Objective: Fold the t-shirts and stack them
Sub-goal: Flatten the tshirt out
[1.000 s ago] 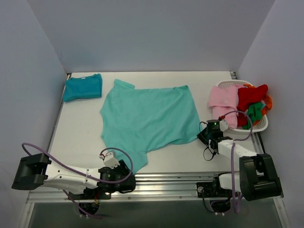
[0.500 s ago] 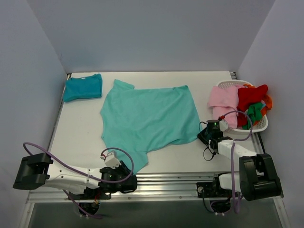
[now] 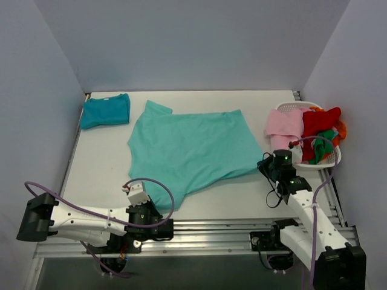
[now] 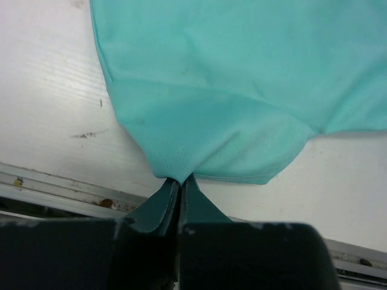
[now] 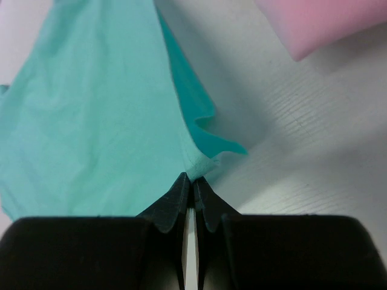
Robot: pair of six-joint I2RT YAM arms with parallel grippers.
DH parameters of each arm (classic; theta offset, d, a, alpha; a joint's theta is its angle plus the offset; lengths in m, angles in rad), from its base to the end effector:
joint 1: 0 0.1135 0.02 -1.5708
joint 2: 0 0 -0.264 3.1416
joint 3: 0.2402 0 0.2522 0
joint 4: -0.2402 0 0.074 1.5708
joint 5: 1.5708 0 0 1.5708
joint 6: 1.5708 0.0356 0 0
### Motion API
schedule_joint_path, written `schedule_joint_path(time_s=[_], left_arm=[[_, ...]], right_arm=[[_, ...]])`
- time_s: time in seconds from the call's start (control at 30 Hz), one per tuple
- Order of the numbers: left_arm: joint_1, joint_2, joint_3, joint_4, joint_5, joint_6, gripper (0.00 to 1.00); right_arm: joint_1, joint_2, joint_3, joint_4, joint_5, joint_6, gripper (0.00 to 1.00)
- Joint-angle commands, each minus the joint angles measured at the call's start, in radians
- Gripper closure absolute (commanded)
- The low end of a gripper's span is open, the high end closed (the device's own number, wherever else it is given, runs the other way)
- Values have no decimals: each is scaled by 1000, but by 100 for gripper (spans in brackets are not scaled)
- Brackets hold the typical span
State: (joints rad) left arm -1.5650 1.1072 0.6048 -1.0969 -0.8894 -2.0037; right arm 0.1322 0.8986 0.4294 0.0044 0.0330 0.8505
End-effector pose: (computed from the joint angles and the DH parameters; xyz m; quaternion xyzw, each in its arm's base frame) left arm 0.0285 -0.1426 0.1879 -0.1904 0.8824 -0.0786 0.4231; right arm 0.1976 0.0251 0.2137 0.3072 0.7935 0.2354 0.4697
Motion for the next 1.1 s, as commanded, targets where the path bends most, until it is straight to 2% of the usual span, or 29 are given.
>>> schedule_joint_path(time_s=[0.0,0.13,0.27,0.37,0.5,0.53,0.57,0.63,0.67,0.73,0.77,0.8,0.87,0.9,1.03,1.07], left_arm=[[10,-39,87,-184,-141,-112,98],[11,-84,188,-250,-213,-3,98],[14,-144,283,-215,-278,297,98],[13,-194,329,-224,-307,385,98],[14,-274,435,-201,-355,640,98],[14,-288,460,-163,-364,705,98],[14,-320,484,-138,-371,837,98],[14,-351,561,-47,-390,966,98],[14,-384,587,-5,-390,1108,98],[13,-421,641,167,-362,1257,98],[14,-463,647,243,-343,1434,98],[14,-483,650,408,-283,1512,98],[14,-510,680,529,-208,1681,98],[14,-506,702,601,-153,1718,98],[14,-375,921,632,-65,1842,98],[14,-347,1022,631,-57,1884,98]], right_arm=[[1,-119,95,-191,67,-44,100],[3,-217,160,-302,110,-68,100],[4,-294,218,-368,94,-102,100],[4,-319,282,-408,88,-116,100],[3,-351,419,-431,79,-137,100],[4,-354,449,-434,77,-148,100],[4,-354,482,-437,77,-154,100],[4,-340,592,-445,84,-172,100],[4,-336,630,-452,85,-179,100],[4,-319,737,-455,88,-188,100],[4,-314,771,-457,87,-192,100],[3,-302,802,-457,87,-192,100],[4,-288,887,-455,77,-192,100],[4,-271,914,-458,77,-194,100],[3,-237,1025,-468,88,-186,100],[3,-233,1061,-469,90,-185,100]])
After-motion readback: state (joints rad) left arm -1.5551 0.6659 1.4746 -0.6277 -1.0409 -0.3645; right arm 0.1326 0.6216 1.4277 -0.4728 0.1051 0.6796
